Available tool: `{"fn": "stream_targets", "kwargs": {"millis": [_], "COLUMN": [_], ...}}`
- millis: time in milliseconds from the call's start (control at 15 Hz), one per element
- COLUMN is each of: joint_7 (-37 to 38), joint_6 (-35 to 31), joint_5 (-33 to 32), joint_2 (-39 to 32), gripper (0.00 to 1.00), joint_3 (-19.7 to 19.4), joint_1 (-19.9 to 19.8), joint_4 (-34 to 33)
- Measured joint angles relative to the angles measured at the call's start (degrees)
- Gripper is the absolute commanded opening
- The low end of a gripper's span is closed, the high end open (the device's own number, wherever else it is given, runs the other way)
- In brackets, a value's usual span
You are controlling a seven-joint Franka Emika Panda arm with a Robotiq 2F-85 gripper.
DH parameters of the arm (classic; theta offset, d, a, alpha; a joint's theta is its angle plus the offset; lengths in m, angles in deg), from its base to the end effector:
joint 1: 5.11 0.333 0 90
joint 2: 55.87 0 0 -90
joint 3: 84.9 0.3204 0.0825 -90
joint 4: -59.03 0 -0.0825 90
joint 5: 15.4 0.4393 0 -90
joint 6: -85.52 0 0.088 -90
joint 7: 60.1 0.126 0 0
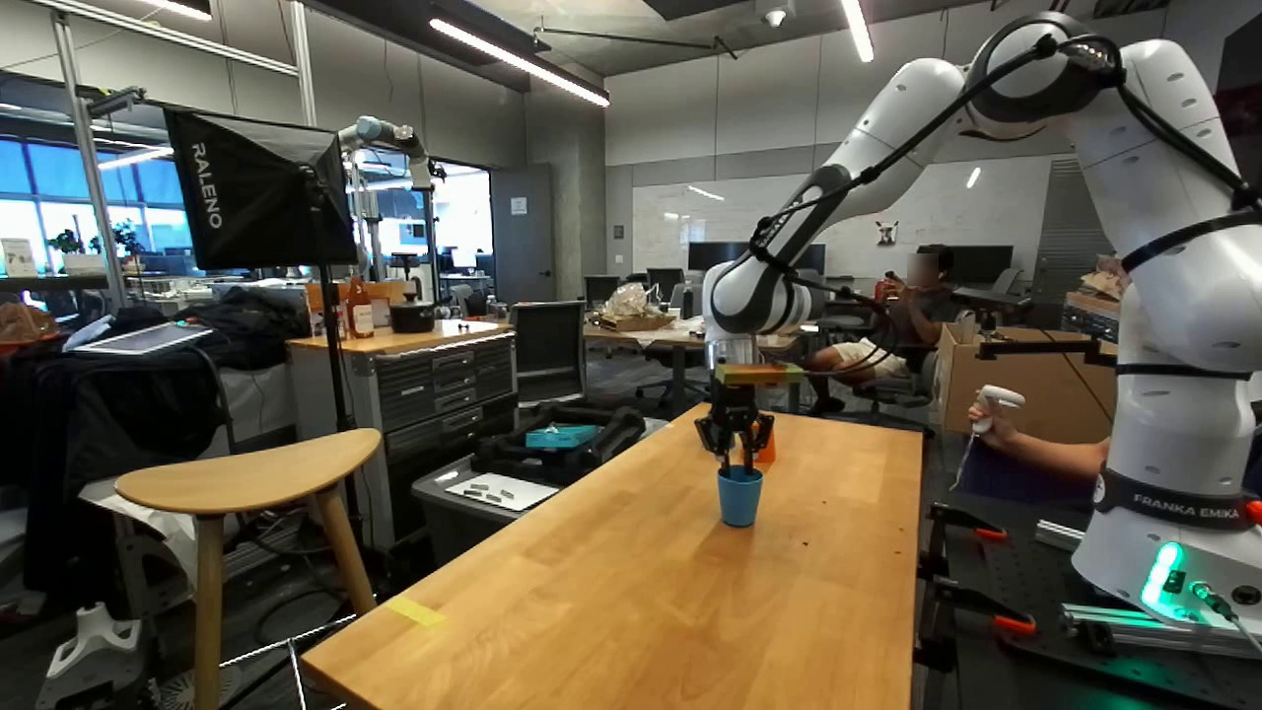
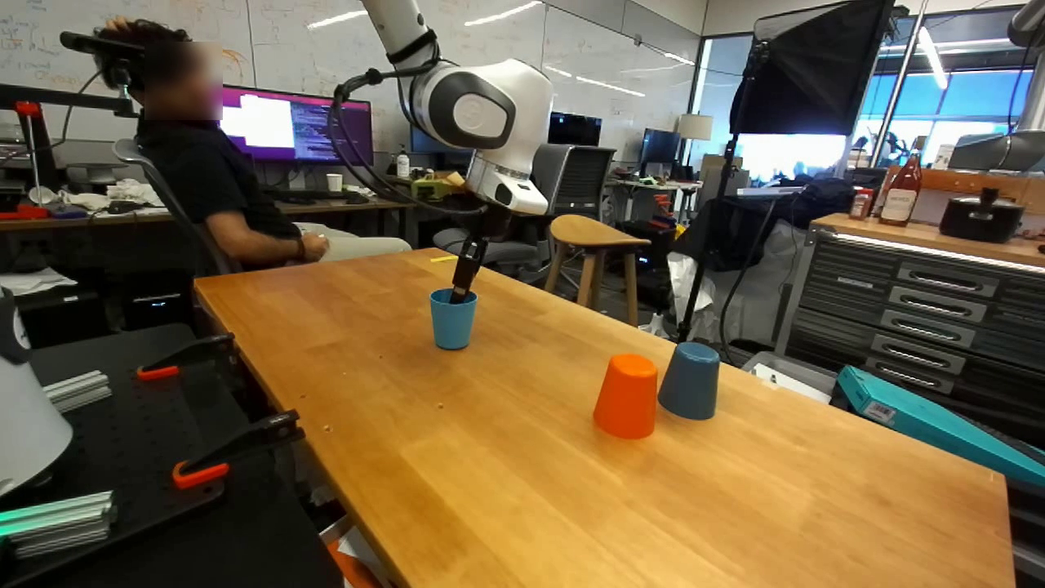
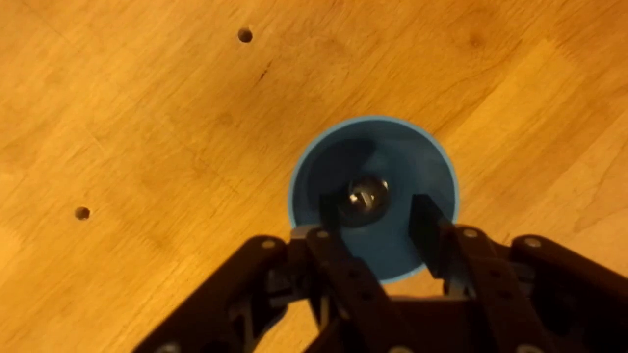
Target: Put the silver object into the blue cup.
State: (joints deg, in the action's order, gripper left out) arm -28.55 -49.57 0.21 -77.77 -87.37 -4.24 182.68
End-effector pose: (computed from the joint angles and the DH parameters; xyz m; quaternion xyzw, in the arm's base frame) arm 0.5770 -0.0102 0.1447 -0.9168 0.3811 0.1067 0.0529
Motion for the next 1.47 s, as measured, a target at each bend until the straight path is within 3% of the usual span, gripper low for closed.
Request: {"fn": "stream_targets", "kwargs": {"millis": [133, 267, 533, 600, 933, 1200, 1267, 1333, 1467], "joint_7": [0.00, -0.63, -6.24, -8.48, -20.64, -30.97, -33.01, -34.66, -37.28], "joint_6": [0.05, 1.36, 8.26, 10.86, 25.00, 30.61, 31.46, 32.22, 33.82], "joint_5": [0.00, -0.29, -4.75, -6.59, -14.56, -18.08, -18.63, -19.01, -19.05], "joint_2": [0.00, 0.54, 6.44, 8.77, 21.31, 29.38, 30.80, 31.92, 32.88], "gripper": [0.01, 0.00, 0.12, 0.29, 0.66, 0.96, 1.00, 0.87, 1.00], "joint_3": [-0.14, -0.36, -1.61, -1.97, -2.59, -2.59, -2.58, -2.59, -2.66], "joint_1": [0.00, -0.13, -0.91, -1.30, -3.40, -3.71, -3.71, -3.71, -3.75], "joint_4": [-0.55, -1.46, -2.92, -3.35, -4.83, -4.65, -4.56, -4.49, -4.41]}}
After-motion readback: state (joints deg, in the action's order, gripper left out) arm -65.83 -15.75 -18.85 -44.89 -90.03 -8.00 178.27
